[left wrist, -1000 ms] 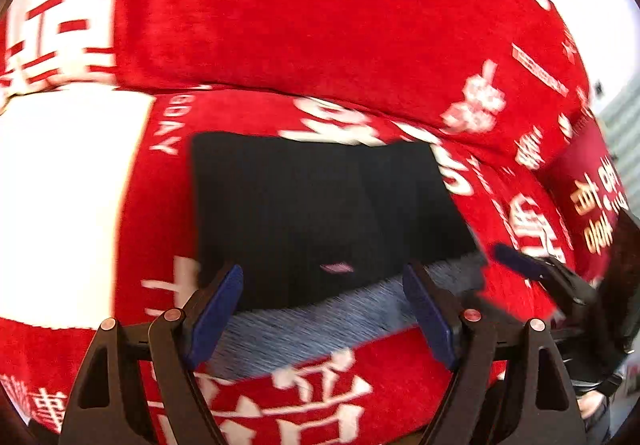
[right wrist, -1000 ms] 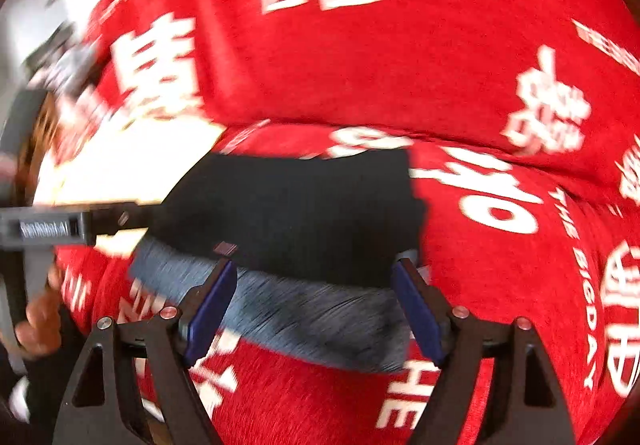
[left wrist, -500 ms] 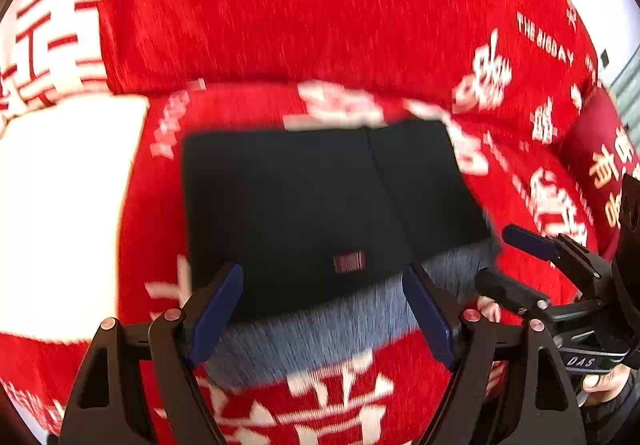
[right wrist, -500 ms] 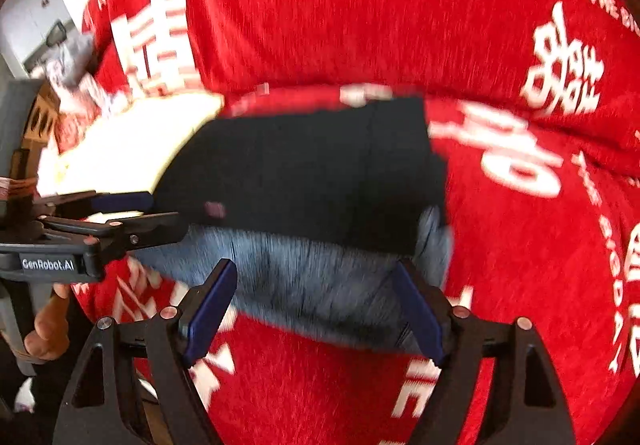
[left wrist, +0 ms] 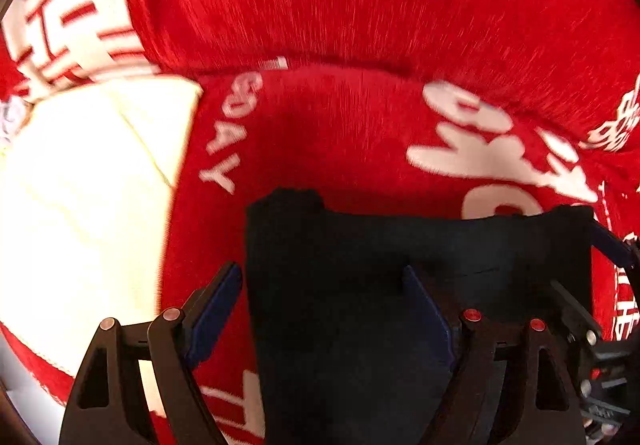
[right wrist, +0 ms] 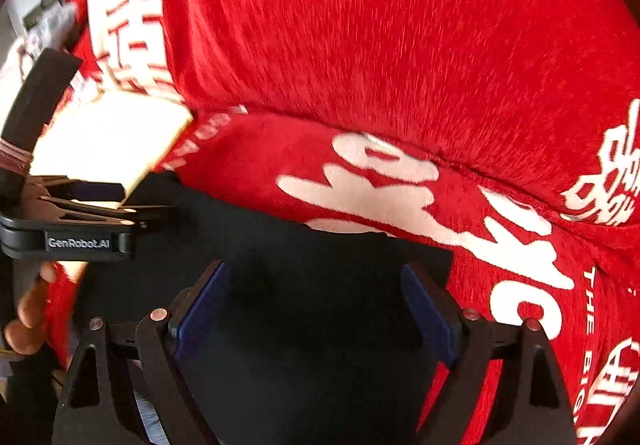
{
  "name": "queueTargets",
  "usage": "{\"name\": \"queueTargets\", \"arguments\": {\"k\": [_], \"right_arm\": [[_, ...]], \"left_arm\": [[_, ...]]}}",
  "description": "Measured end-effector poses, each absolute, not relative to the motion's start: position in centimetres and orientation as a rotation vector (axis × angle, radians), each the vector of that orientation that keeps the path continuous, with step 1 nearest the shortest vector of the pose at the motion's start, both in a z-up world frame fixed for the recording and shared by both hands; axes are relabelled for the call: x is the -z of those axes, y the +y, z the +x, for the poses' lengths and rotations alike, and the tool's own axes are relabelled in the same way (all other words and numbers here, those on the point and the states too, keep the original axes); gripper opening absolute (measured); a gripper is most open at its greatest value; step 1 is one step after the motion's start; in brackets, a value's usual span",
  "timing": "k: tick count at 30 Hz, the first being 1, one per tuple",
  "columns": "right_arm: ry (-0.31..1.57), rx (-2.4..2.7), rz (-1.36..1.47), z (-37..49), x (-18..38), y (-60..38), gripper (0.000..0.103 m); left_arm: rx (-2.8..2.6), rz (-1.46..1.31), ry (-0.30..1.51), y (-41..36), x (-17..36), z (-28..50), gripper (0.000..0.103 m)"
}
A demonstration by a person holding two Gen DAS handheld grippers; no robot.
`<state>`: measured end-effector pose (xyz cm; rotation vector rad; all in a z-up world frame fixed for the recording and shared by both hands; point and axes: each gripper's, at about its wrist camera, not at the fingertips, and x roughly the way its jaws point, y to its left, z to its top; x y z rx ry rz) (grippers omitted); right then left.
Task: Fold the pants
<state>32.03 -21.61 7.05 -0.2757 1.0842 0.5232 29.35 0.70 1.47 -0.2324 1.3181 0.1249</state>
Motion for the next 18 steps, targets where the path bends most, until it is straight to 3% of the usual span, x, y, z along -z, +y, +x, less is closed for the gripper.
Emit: {"name": "queueTargets", "arguments": {"k": [6, 11, 18], "right_arm": [[1.201, -0.522, -0.143, 33.4, -4.0, -23.7, 0.093], [1.187, -0.485, -0.188, 33.2, -4.8, -23.3, 0.095], [1.028, -0.511, -0.125, 28.5, -10.4, -24.4, 0.096]], "left_arm": [[-0.104, -0.339, 1.339, 2.0, 0.7, 29.3, 0.099], [-0.099, -0.344, 1.323, 2.2, -0.1, 28.8, 0.1], [-0.043, -0.291, 1.168, 0.6, -5.7, 24.7, 0.1]]}}
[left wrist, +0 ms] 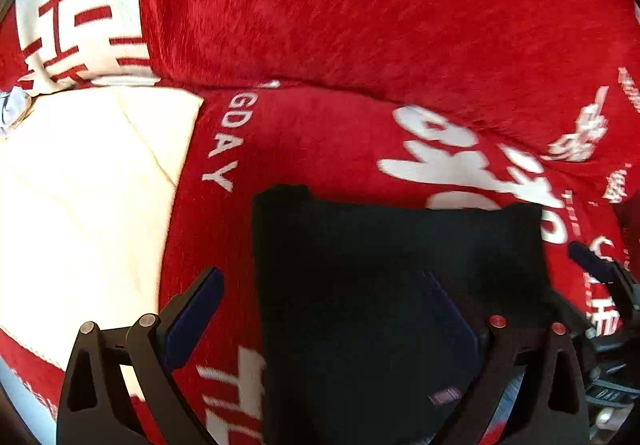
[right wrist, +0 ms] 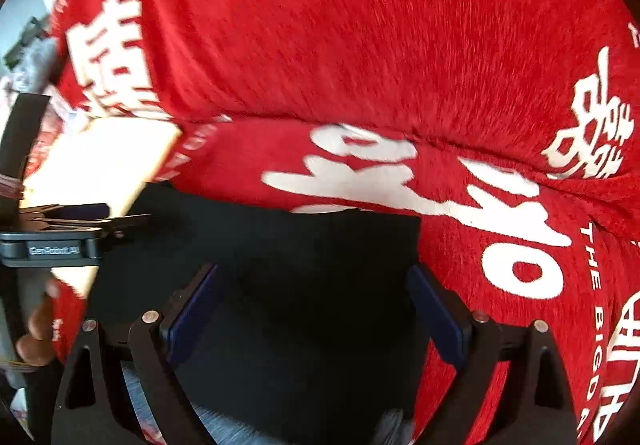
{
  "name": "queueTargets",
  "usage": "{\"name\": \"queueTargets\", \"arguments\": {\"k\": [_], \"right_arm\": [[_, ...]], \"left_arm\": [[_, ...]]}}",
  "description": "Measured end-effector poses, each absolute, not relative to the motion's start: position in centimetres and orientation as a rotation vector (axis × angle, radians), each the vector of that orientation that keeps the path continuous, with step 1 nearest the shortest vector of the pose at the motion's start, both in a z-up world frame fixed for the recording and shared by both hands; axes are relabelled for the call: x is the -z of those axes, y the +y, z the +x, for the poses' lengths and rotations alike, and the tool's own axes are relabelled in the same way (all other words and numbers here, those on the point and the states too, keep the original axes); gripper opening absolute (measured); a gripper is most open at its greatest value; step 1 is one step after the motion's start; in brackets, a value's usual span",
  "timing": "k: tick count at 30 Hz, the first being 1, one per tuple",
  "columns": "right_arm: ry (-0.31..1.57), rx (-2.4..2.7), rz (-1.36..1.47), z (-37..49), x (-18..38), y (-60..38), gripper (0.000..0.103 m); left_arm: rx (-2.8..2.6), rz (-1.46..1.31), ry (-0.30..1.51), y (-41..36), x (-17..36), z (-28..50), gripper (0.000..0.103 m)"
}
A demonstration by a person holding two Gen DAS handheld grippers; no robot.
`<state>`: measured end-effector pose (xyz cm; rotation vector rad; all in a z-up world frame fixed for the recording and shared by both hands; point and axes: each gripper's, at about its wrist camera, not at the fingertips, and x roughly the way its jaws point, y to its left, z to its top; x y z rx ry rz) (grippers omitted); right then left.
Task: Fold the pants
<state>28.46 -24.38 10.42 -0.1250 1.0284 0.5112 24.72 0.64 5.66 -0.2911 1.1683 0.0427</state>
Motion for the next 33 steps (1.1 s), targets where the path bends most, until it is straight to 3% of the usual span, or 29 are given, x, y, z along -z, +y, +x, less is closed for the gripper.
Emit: {"name": "queueTargets", "arguments": {"k": [6, 12, 18, 23, 27, 33], "right_arm": [[1.12, -0.513, -0.198, 25.9, -7.3, -23.7, 0.098], [1.043, -0.48, -0.233, 21.7, -7.0, -25.2, 0.101], [1.073, -0.447, -0.256, 18.9, -7.0, -25.8, 0.102], [1.0, -0.453, -0.129, 17.6, -10.1, -26.9, 0.103], [1.138, -0.443, -0.159, 18.6, -6.7, -26.0, 0.102], [1.103, -0.371, -0.172, 16.8, -8.8, -26.0, 0.102]], "left_arm": [[-0.083, -0.187, 1.246, -1.7, -3.3, 22.5, 0.1], [-0.06, -0.277, 1.236, -1.3, -1.9, 19.7, 0.102], [-0.055, -0.261, 1.219, -1.7, -2.7, 17.5, 0.102], [-0.037, -0.238, 1.169, -2.1, -4.6, 15.6, 0.102], [-0.026, -0.233, 1.269, -2.7, -2.2, 15.8, 0.103], [-0.067, -0.152, 1.164, -4.0, -5.8, 13.7, 0.103]]}}
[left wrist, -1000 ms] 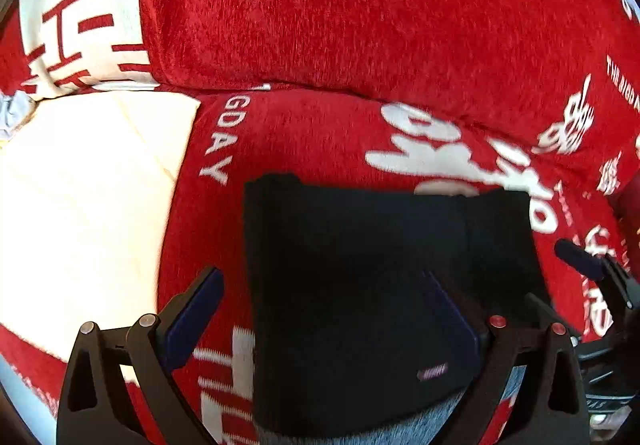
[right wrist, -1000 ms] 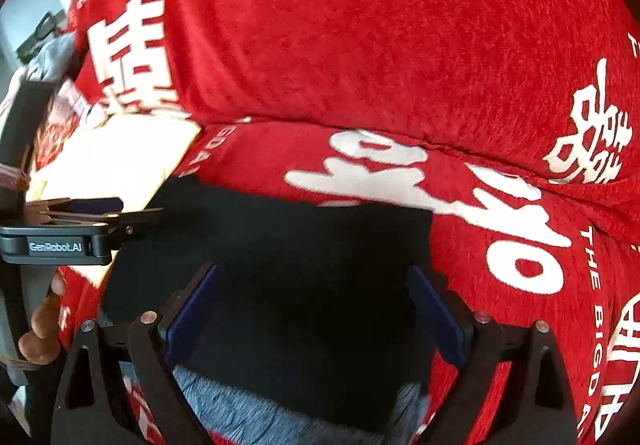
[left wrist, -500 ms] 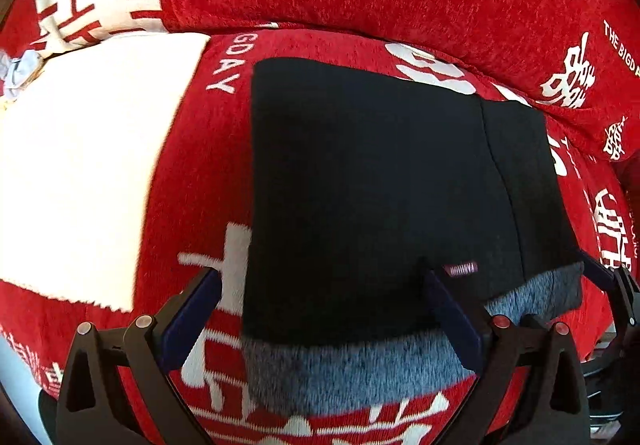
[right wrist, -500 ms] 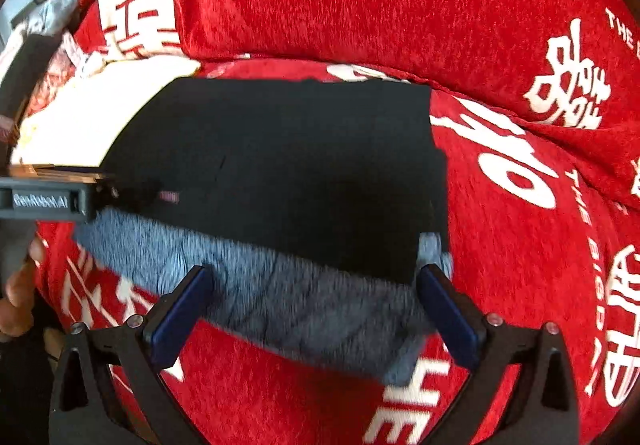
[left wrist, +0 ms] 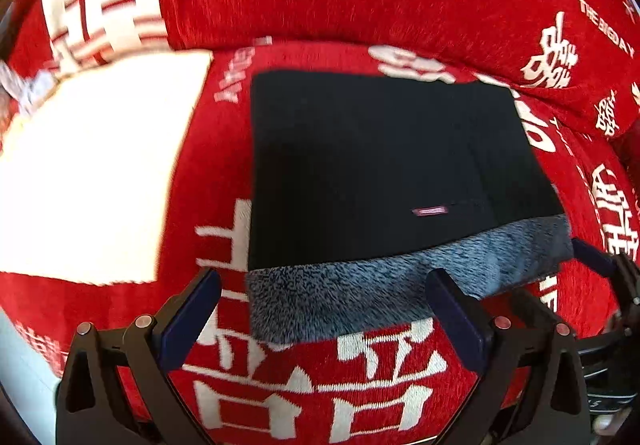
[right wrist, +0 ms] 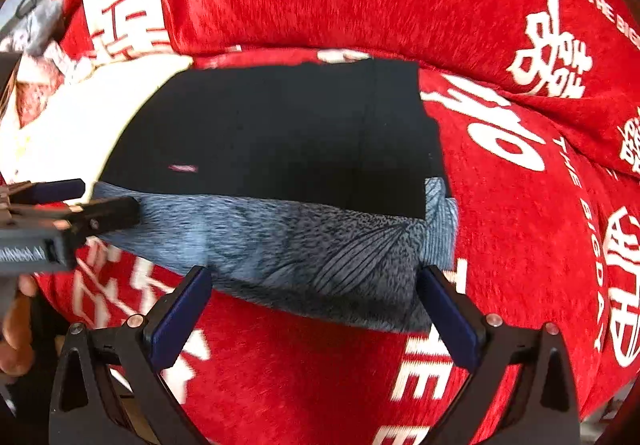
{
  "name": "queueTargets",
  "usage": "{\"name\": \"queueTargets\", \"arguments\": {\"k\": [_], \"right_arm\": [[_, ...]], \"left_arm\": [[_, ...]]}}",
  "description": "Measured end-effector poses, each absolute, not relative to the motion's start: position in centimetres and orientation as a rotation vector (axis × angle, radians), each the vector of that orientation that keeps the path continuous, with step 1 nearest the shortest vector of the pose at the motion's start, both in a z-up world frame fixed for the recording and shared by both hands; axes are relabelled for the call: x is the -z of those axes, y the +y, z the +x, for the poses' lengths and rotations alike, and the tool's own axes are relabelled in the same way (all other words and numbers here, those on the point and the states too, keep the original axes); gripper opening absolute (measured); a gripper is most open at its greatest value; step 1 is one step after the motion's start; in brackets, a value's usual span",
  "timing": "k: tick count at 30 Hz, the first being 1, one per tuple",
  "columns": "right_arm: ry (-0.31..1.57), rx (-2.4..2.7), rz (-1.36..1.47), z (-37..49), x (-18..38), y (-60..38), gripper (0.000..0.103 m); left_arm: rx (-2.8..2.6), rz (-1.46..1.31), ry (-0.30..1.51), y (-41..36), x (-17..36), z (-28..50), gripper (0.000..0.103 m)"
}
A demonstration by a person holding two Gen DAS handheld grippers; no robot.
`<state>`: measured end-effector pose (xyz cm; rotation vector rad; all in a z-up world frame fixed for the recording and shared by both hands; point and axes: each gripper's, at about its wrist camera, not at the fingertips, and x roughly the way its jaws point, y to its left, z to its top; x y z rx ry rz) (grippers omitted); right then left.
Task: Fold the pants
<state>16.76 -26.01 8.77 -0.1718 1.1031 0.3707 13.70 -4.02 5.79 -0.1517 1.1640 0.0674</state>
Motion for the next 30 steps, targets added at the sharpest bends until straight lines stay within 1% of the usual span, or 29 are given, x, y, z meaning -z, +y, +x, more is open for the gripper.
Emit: {"name": "queueTargets", "arguments": {"k": [3, 7, 12, 16, 30], "right_arm": [[1.063, -0.265, -0.201, 16.1, -10.5, -26.3, 0.103], [1.059, -0.182, -0.204, 15.2, -11.7, -26.6, 0.103], [1.075, -0.155, -0.175, 14.7, -10.8, -26.5, 0.103], [1.086, -0.146, -0.164, 14.6, -9.9, -26.2, 0.102], [1.068, -0.145, -0.192, 14.3, -10.0, -25.4, 0.102]], "left_arm": [[-0.094, -0.152, 1.111, -4.3, -7.4, 12.4, 0.103], [-0.087, -0.159, 1.077, -4.7, -8.4, 11.1, 0.103], [-0.068, -0.153, 1.017, -5.1, -8.9, 9.5, 0.103], [-0.09, -0.156, 1.013, -5.1, -8.4, 9.4, 0.103], [-0.122, -0.095, 0.944, -5.5, -8.9, 8.5, 0.103]]}}
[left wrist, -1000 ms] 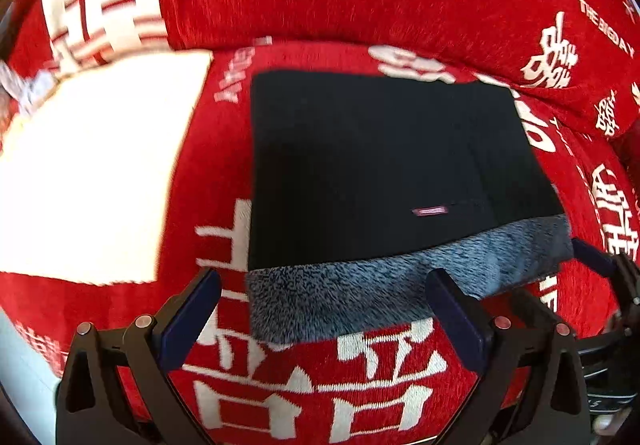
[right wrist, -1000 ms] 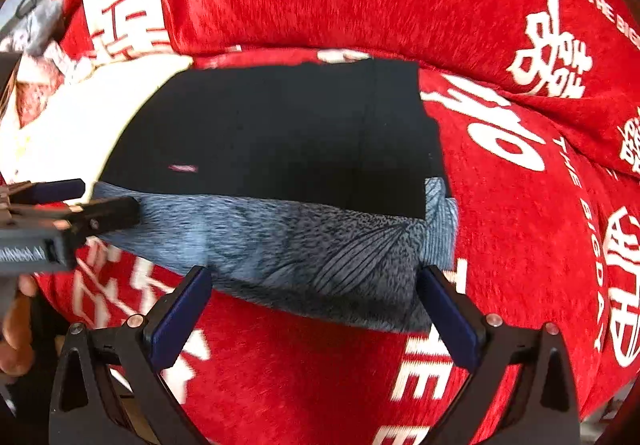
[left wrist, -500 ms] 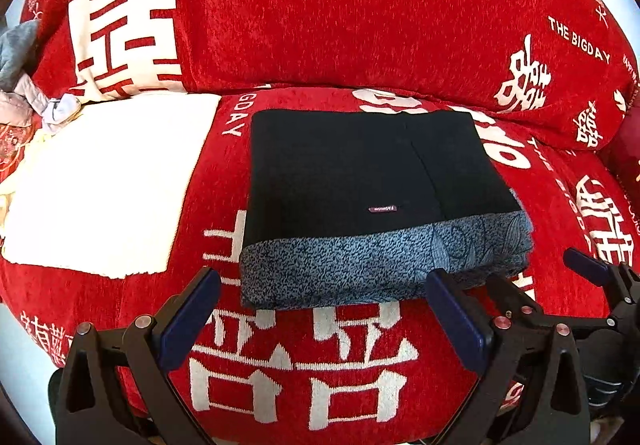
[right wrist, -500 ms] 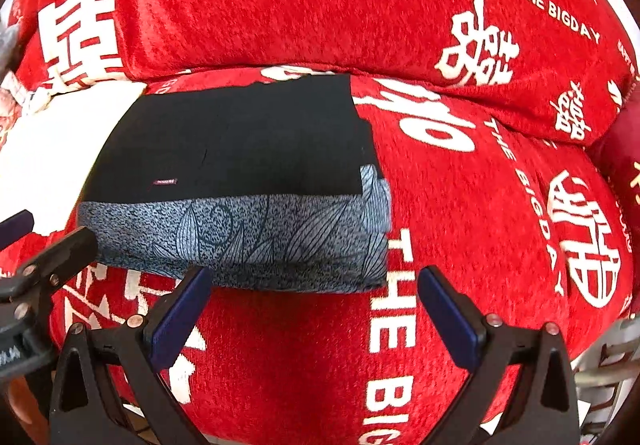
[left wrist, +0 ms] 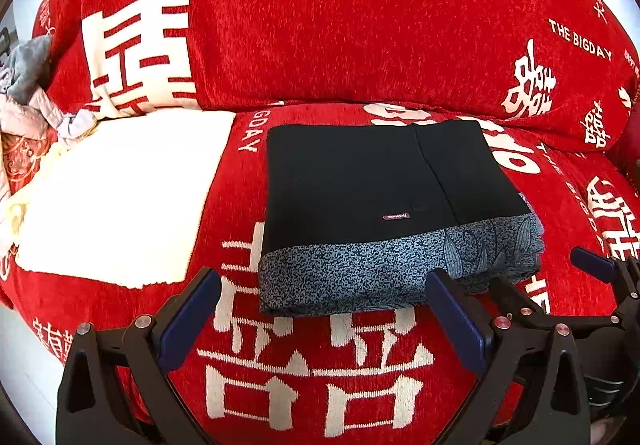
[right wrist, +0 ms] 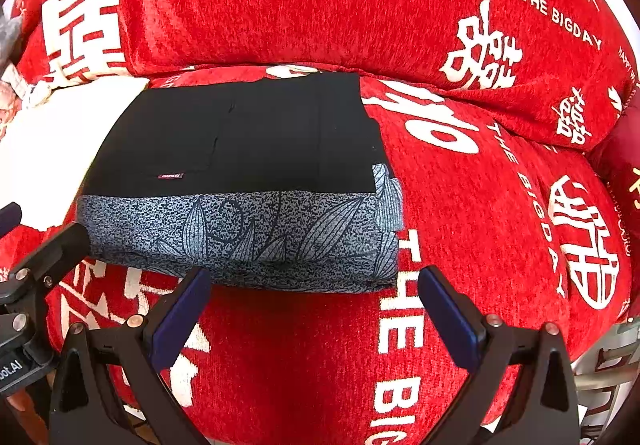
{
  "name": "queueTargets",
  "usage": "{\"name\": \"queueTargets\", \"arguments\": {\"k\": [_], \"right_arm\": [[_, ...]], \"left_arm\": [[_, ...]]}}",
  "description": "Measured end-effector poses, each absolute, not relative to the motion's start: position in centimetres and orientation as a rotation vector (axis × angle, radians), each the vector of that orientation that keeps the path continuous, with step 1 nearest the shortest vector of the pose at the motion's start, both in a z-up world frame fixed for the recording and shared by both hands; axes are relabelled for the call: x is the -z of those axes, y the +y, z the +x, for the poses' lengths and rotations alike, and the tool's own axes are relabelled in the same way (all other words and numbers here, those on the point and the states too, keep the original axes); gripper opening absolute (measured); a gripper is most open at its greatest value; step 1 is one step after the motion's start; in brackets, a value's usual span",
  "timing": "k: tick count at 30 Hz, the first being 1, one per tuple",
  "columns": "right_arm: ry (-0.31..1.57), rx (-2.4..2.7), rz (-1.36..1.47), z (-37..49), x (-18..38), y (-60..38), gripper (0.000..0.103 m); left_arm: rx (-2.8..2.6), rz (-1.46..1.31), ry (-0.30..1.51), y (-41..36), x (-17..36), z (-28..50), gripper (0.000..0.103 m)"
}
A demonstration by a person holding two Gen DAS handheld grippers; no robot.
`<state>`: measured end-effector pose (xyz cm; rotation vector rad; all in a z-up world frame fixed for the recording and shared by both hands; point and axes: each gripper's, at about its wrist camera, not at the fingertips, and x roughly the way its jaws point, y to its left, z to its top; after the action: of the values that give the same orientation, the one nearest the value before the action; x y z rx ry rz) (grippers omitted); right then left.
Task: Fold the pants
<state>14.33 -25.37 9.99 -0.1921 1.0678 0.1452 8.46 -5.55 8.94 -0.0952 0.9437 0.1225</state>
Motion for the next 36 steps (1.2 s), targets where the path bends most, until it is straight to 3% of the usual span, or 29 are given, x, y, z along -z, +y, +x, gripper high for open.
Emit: {"name": "queueTargets", "arguments": {"k": [36], "right_arm": [[1.058, -0.156, -0.195, 13.91, -10.42, -24.88, 0.102]], "left_arm": [[-0.126, -0.102, 0.952, -5.61, -9.06, 8.51, 0.103]]}}
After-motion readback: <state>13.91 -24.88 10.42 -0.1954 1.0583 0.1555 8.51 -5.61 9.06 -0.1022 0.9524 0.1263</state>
